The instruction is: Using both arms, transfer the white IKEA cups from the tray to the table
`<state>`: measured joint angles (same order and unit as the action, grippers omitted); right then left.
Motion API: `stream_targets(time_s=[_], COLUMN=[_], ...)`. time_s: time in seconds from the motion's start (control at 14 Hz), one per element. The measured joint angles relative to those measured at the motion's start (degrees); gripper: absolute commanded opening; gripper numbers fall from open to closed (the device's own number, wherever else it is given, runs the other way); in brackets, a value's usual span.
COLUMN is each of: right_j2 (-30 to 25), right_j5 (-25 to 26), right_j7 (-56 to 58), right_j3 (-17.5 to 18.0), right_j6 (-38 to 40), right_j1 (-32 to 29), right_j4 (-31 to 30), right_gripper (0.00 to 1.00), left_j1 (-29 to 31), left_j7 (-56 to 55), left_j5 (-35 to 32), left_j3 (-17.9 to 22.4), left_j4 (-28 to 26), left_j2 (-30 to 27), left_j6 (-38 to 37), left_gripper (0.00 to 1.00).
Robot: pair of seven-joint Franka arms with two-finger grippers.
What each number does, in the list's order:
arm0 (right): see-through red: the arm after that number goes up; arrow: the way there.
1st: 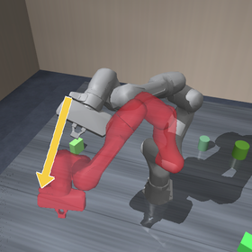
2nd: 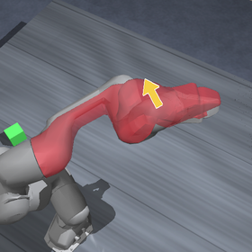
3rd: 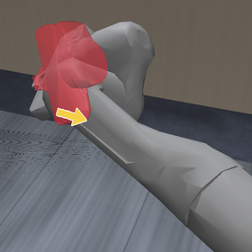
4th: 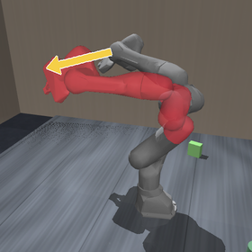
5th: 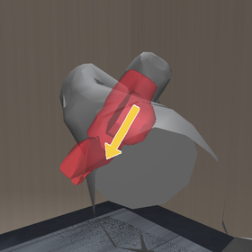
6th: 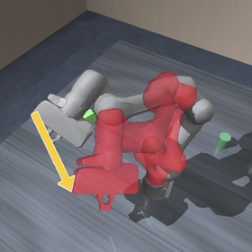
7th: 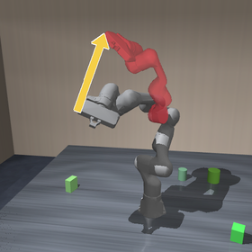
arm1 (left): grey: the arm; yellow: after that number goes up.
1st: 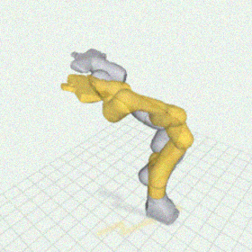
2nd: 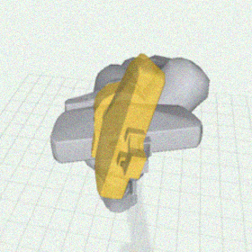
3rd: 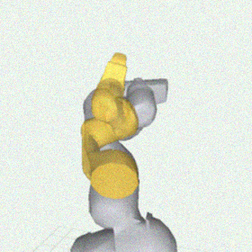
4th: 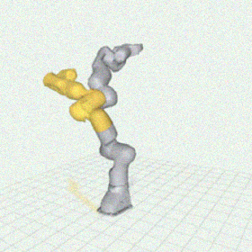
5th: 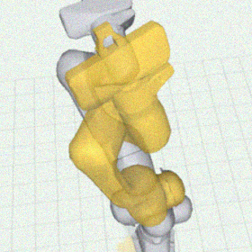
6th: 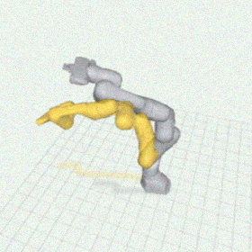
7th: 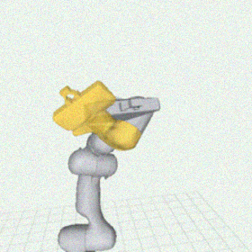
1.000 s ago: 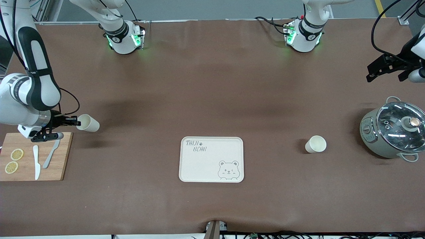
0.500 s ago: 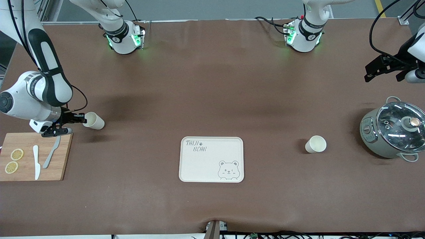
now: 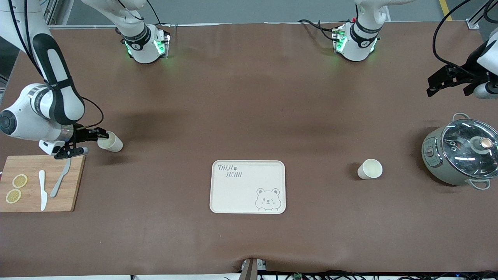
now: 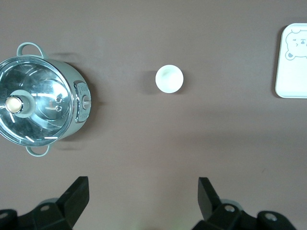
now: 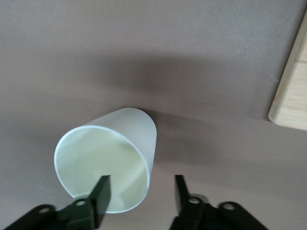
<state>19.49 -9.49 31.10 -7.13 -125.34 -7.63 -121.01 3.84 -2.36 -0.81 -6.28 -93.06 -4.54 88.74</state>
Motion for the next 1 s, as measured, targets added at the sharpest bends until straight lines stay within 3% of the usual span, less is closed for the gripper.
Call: stream_targets(time_s=[0.21, 0.64, 0.86, 1.0], right_j2=[-0.05, 0.46, 1.09, 0.81], right_j5=[0.07, 0.16, 1.81, 2.77], right_j7=[0.23, -0.12, -9.38, -18.47], right_j3=[-0.03, 0.45, 0.92, 1.16], right_j6=[4.89, 25.02, 28.50, 35.25], right_j1=[-0.14, 0.02, 0.90, 2.82], right_j4=[5.17, 27.74, 37.67, 43.45], right_gripper=[1.00, 1.00, 1.00, 1.00], left_j1=[0.02, 0.23, 0.24, 0.23], left_j7=[0.00, 0.00, 0.00, 0.00], left_j5=[-0.13, -1.08, -1.08, -1.08], left_j3=[0.03, 0.33, 0.40, 0.40], left_j4=[-0.23, -0.29, -0.32, -0.32], left_j2=[-0.01, -0.16, -0.21, -0.45], left_j6=[-0.07, -0.18, -0.18, -0.18], left_gripper=[1.00, 1.00, 1.00, 1.00])
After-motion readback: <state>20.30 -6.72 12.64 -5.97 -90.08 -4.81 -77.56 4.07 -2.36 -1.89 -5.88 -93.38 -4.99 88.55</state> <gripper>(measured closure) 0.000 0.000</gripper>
